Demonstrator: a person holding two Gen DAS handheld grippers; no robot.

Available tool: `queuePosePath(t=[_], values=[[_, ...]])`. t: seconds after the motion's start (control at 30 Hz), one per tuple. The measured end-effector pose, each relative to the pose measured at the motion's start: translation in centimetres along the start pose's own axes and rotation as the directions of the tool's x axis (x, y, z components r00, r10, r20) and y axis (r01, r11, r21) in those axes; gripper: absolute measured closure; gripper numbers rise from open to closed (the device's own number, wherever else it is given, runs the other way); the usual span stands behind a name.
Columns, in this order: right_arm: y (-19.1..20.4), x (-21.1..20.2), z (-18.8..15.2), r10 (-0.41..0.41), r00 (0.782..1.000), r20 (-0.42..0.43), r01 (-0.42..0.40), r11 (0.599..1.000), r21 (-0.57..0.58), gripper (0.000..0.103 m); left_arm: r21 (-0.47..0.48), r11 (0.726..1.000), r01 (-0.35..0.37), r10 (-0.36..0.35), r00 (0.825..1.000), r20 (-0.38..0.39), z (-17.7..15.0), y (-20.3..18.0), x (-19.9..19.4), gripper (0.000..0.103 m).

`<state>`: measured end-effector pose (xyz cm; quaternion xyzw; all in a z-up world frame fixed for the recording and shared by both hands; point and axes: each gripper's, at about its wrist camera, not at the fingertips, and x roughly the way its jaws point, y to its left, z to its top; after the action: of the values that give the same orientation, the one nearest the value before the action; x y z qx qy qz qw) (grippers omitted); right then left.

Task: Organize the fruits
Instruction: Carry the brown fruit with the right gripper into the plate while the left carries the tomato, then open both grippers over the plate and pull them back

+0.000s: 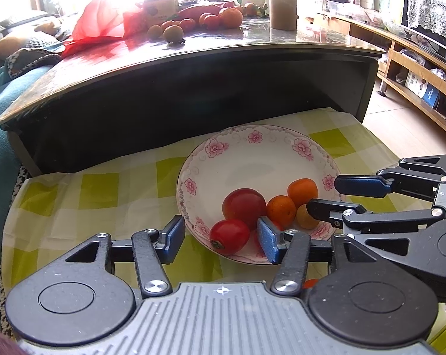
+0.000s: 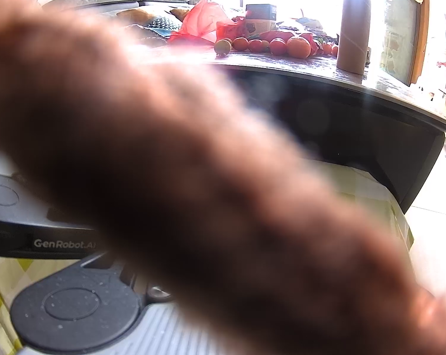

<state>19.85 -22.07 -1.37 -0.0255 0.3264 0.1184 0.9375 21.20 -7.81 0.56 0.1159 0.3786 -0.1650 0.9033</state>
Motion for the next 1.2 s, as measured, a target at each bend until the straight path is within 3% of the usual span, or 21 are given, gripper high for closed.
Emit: queuePosePath(t=[0.7,1.07,1.2], values=[[0.1,-1.3,-0.7,0.003,1.000,0.006,-0.003,1.000,-0.016,0.048,0.020,1.000,-0.011,0.010,1.000,0.008,-0.5,-0.3,-0.8,0.035],[0.5,-3.3,-1.5,0.015,1.000,0.022,-0.014,0.999,-0.030,0.048,0.026,0.999,-0.031,0.030,0.999,0.027,-1.3,-0.5,-2.3,0.025],[0.5,-4.3,-1.9,0.017,1.000,0.026,-0.017,0.999,-0.029,0.048,0.015,0.999,-0.048,0.047,0.998,0.047,-1.5,-0.5,-3.2,0.017]])
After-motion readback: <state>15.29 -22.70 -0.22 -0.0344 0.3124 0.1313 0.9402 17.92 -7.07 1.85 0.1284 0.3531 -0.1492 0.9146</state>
